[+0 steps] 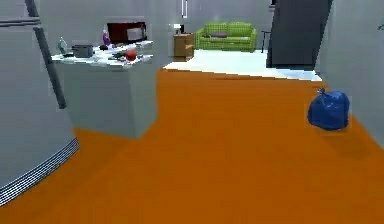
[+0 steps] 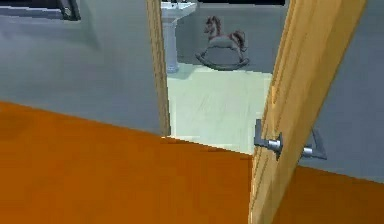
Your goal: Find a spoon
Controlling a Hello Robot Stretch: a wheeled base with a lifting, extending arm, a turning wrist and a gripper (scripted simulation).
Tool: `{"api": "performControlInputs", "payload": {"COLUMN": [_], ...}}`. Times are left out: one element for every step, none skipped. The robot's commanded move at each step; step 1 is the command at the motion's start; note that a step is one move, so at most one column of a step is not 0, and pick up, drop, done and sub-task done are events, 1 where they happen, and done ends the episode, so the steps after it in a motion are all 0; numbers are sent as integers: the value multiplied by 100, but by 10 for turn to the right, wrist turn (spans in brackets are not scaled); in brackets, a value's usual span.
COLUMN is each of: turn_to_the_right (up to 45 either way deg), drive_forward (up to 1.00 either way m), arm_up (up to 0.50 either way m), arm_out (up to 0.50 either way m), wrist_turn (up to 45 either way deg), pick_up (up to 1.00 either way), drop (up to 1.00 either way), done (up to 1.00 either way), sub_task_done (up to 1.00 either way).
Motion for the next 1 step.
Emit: {"api": "performControlInputs", "payload": {"turn_to_the_right": [0], "drive_forward": [100], "arm_up": [0], "arm_out": [0], "wrist_turn": [0], "pick_up": [0], "drop": [0], "done": [0], "sub_task_done": [0]}}
